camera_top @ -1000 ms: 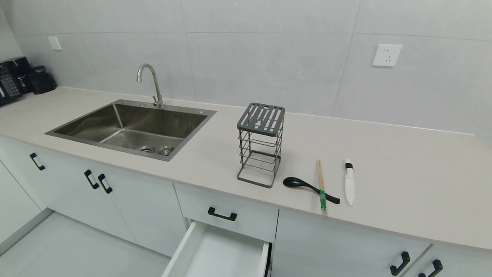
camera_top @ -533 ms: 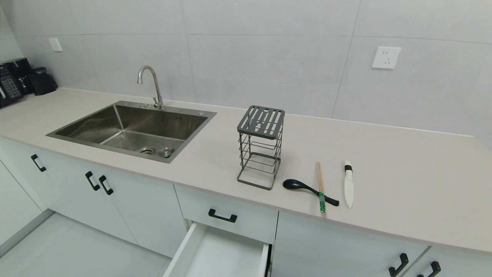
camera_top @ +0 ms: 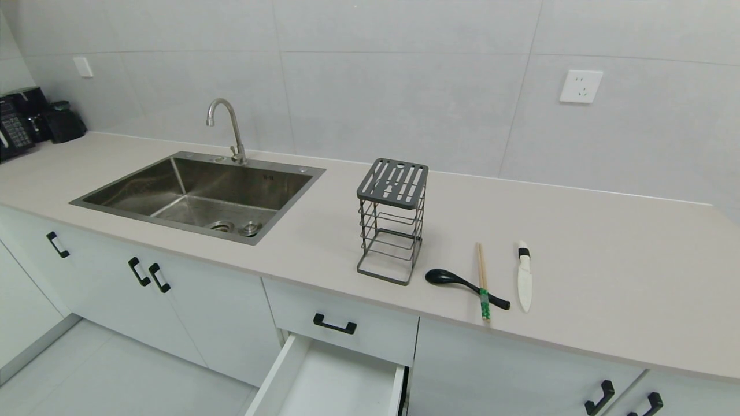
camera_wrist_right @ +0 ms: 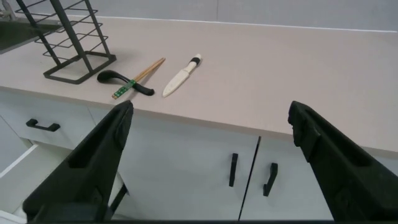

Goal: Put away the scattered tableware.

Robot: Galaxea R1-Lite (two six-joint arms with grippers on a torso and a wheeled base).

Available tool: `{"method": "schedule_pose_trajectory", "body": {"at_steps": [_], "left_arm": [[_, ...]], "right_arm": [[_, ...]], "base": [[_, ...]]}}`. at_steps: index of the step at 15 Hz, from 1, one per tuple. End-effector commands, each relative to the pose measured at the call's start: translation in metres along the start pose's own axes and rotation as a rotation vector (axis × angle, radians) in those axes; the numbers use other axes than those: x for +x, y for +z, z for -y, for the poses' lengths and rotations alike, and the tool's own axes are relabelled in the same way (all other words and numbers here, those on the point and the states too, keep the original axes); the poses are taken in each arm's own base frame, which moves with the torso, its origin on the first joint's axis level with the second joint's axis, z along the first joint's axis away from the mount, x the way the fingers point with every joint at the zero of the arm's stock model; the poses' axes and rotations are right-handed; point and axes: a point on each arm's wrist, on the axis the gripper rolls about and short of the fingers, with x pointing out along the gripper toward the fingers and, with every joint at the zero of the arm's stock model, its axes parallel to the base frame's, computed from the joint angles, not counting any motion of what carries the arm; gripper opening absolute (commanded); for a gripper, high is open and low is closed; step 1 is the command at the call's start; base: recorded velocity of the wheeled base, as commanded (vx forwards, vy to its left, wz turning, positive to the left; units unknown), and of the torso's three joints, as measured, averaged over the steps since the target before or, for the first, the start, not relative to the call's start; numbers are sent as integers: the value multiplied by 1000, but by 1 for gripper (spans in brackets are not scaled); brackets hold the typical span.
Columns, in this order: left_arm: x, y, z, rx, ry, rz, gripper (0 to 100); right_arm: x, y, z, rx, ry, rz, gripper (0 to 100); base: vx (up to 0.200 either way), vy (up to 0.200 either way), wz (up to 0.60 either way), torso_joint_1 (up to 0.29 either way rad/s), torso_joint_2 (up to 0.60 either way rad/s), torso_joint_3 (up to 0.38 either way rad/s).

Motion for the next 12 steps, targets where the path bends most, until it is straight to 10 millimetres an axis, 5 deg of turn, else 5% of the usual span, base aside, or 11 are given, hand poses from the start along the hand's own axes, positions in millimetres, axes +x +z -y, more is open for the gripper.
{"method": "schedule_pose_trajectory", "body": {"at_steps": [1,3,5,7,12], "left_arm": [[0,0,0,-1,1,-1,100],[0,0,0,-1,1,-1,100],[0,0,0,-1,-1,-1,100],[0,0,0,-1,-1,-1,100],[0,0,0,-1,-1,-1,100]], "right_arm": [[0,2,0,-5,1,21,100],[-4,28,0,-28,4,276,100],[-11,52,-2,-56,93,320,100],[-10,69,-3,-53,194,181,100],[20,70,-6,-18,462,-325,100]], "base": [[0,0,0,0,0,0],[0,0,0,0,0,0],[0,0,0,0,0,0],[0,0,0,0,0,0],[0,0,0,0,0,0]]}}
